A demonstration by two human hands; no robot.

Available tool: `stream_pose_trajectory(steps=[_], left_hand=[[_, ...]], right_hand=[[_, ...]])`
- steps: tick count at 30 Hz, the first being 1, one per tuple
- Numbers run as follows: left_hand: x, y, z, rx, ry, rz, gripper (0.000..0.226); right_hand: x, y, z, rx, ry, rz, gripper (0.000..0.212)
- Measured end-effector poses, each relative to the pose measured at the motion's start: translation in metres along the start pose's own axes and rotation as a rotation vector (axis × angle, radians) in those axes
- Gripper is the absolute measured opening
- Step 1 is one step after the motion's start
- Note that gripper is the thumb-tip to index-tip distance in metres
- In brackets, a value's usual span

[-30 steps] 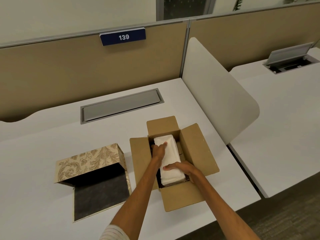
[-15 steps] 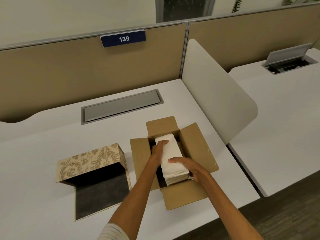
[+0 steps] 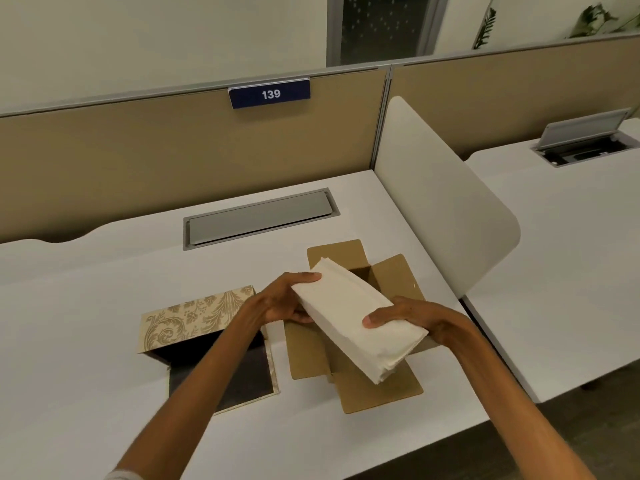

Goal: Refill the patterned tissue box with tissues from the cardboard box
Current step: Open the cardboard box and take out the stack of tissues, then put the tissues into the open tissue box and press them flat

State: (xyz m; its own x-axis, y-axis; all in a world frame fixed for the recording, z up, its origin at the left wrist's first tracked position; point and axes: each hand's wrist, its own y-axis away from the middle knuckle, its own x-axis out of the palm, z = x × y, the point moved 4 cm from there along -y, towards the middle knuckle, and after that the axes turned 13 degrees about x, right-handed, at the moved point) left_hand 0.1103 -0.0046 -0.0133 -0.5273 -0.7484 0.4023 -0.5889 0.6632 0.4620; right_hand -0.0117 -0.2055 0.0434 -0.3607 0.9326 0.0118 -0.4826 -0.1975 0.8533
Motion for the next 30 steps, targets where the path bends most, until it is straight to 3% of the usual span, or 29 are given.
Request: stream_pose_trajectory(steps=[3, 6, 10, 15, 19, 22, 27, 30], left_hand=[[-0.026, 0.039, -0.015, 0.042, -0.077, -0.038, 0.104], [-0.051, 0.082, -0.015, 0.067, -0.009, -0.037, 0.096], [-0.084, 0.137, 0.002, 0.151, 0.106, -0.141, 0.093], [-0.131, 0.192, 0.021, 0.246, 0.112, -0.349, 0.099], [-0.167, 0.229, 0.034, 0.218, 0.065, -0.444, 0.088], [-0.189, 0.249, 0.055, 0.213, 0.059, -0.484, 0.069], [-0.207, 0.254, 0.09, 0.205, 0.136, -0.588, 0.064], [-0.204, 0.247, 0.106, 0.172, 0.117, -0.704, 0.06]], right_hand=[[0.021, 0.004, 0.026, -0.03, 0.106, 0.059, 0.043], [0.052, 0.004, 0.056, -0.032, 0.239, 0.14, 0.04], [0.095, -0.003, 0.091, -0.029, 0.432, 0.178, 0.07], [0.144, -0.027, 0.12, 0.004, 0.555, 0.197, 0.038], [0.179, -0.056, 0.131, 0.042, 0.59, 0.166, 0.05], [0.199, -0.084, 0.13, 0.08, 0.53, 0.101, 0.065], [0.207, -0.123, 0.107, 0.012, 0.15, -0.165, 0.044], [0.222, -0.141, 0.087, -0.102, -0.049, -0.215, 0.054]])
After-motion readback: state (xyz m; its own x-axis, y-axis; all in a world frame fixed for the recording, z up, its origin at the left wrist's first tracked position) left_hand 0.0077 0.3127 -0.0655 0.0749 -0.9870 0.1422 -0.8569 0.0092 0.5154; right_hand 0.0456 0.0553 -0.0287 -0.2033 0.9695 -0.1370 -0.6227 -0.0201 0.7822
